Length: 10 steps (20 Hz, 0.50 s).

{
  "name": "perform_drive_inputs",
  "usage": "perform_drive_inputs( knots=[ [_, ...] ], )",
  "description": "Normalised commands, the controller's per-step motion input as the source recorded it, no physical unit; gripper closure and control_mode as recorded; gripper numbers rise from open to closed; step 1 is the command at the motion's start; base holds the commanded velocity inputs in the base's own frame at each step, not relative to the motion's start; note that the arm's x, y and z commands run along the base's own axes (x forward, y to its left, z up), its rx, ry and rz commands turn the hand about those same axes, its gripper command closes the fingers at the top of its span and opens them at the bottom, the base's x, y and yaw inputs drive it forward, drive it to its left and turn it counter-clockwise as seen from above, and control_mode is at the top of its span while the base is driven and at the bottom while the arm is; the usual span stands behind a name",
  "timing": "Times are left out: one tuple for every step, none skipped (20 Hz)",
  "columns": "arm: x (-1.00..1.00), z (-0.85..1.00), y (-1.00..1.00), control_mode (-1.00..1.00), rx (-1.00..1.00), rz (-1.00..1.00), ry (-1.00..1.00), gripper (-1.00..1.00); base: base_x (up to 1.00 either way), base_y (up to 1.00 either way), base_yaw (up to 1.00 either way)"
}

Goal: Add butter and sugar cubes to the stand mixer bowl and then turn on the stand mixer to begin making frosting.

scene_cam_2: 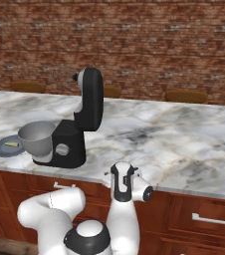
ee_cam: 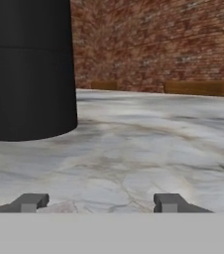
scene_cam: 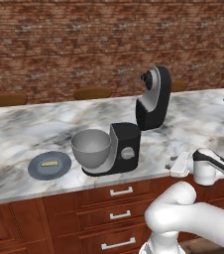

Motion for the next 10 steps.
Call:
perform_drive_inputs(
  knots=[
    [-0.01,-0.37,-0.36,-1.00,0.00,-0.03,0.00,1.00,0.00,0.00,0.00],
    [-0.04,-0.33,-0.35,-1.00,0.00,-0.03,0.00,1.00,0.00,0.00,0.00],
    [-0.05,-0.33,-0.35,-1.00,0.00,-0.02,0.00,1.00,0.00,0.00,0.00],
    [-0.08,-0.31,-0.33,-1.00,0.00,-0.02,0.00,1.00,0.00,0.00,0.00],
    [-0.09,-0.31,-0.34,-1.00,0.00,-0.01,0.00,1.00,0.00,0.00,0.00],
    [-0.07,-0.30,-0.34,-1.00,0.00,-0.01,0.00,1.00,0.00,0.00,0.00],
    [-0.07,-0.28,-0.34,-1.00,0.00,-0.01,0.00,1.00,0.00,0.00,0.00],
    [-0.06,-0.26,-0.32,-1.00,0.00,-0.01,0.00,1.00,0.00,0.00,0.00],
    [-0.04,-0.23,-0.26,-1.00,0.00,-0.01,0.00,1.00,0.00,0.00,0.00],
    [-0.04,-0.17,-0.22,-1.00,0.00,-0.01,0.00,1.00,0.00,0.00,0.00]
  ],
)
